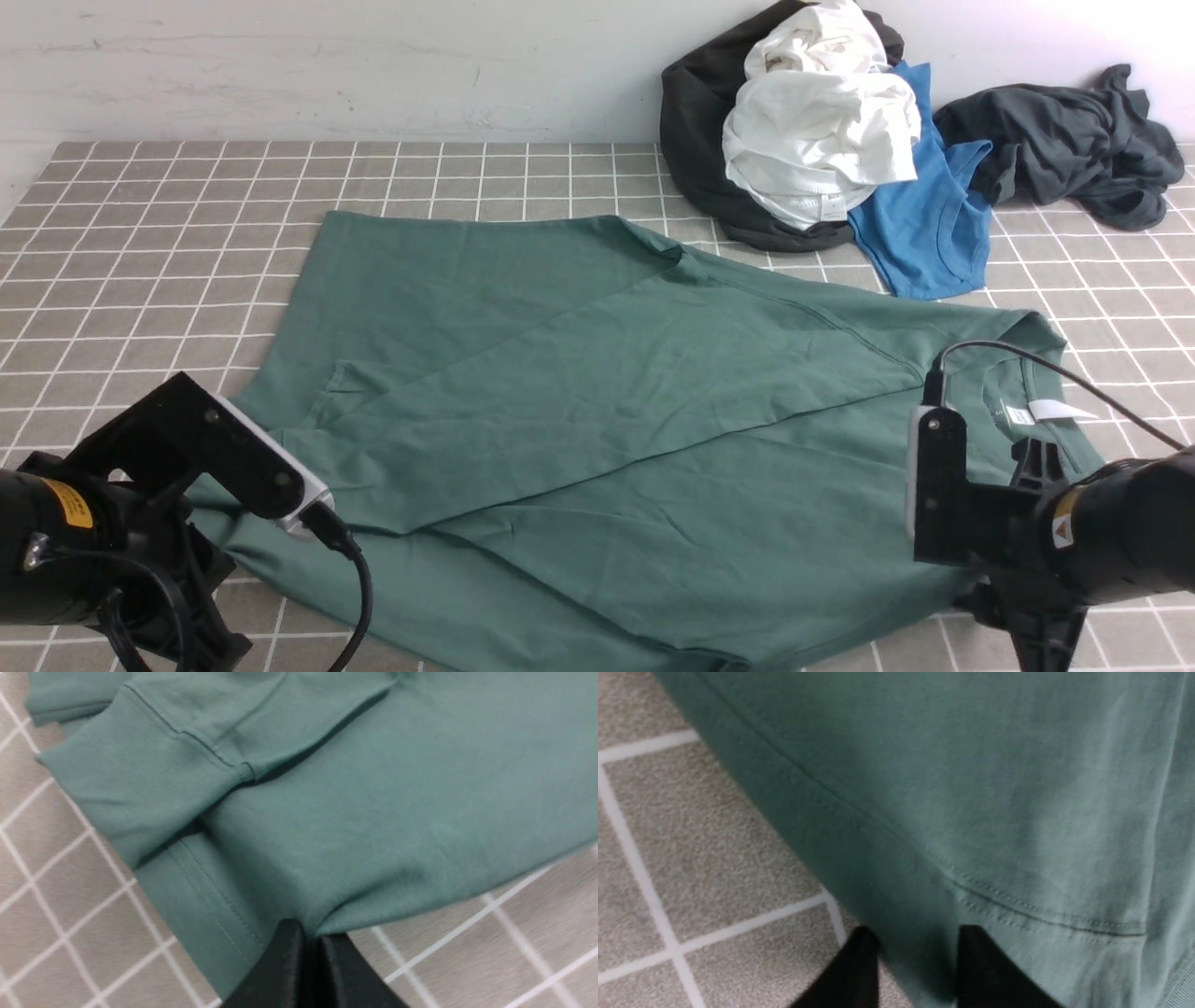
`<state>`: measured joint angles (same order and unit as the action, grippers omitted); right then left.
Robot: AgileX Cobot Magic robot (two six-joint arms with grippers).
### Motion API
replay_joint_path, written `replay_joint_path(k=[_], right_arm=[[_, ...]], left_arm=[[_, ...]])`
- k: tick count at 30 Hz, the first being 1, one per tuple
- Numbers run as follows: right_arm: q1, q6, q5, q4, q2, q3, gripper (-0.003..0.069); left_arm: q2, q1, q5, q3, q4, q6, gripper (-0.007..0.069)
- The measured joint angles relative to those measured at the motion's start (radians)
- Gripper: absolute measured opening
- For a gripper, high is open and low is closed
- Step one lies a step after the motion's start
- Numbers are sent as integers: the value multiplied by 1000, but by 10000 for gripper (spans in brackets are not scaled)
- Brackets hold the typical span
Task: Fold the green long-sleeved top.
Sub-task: Use both arms simultaneously to clamp the lower edge of the clothing fabric, then use both arms to drag the lower edge of the fabric forward and fold it over the upper edge
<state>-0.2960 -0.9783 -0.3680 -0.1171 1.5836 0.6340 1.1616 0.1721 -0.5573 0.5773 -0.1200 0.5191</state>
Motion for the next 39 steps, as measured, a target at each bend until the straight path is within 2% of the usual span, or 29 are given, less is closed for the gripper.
replay_joint_path(k=[1,2,3,5,7,10,12,16,18,22,28,30,31,34,36,38,39], right_arm=[[0,3,0,0,0,0,168],[0,33,-1,6,-2,0,92],[0,70,-12,16,-8,2,50],[0,171,-72,35,-36,23,7],[0,284,-157,41,-72,59,-2],[0,402,-292,31,-105,126,-3],[0,469,-410,28,-112,208,-3],[13,527,-467,33,-90,347,-3],[30,536,-459,42,-63,411,-3],[89,546,-435,78,125,656,-3],[111,546,-433,77,390,942,-3],[112,546,-434,74,479,1053,-3],[112,546,-434,74,486,1053,-3],[112,555,-439,74,595,1184,5],[113,573,-443,74,633,1220,43],[117,615,-453,72,653,1250,108],[118,621,-453,71,654,1256,115]], left_arm=[[0,0,-3,0,-9,-1,5],[-1,0,-24,9,-37,-11,5],[-3,0,-52,22,-59,-23,5],[-7,0,-123,59,-81,-55,5],[-10,0,-204,103,-78,-106,5],[-12,-5,-262,145,-41,-180,5],[-6,-28,-275,187,3,-279,5],[80,-91,-246,316,32,-389,5],[134,-107,-231,375,33,-398,5],[415,-128,-150,647,52,-400,5],[772,-128,-104,1021,74,-398,5],[924,-128,-131,1201,75,-407,5],[924,-128,-135,1216,76,-406,5],[1136,-128,-251,1480,78,-424,11],[1222,-128,-318,1619,80,-425,36],[1303,-128,-387,1748,97,-431,94],[1317,-128,-394,1759,100,-434,101]])
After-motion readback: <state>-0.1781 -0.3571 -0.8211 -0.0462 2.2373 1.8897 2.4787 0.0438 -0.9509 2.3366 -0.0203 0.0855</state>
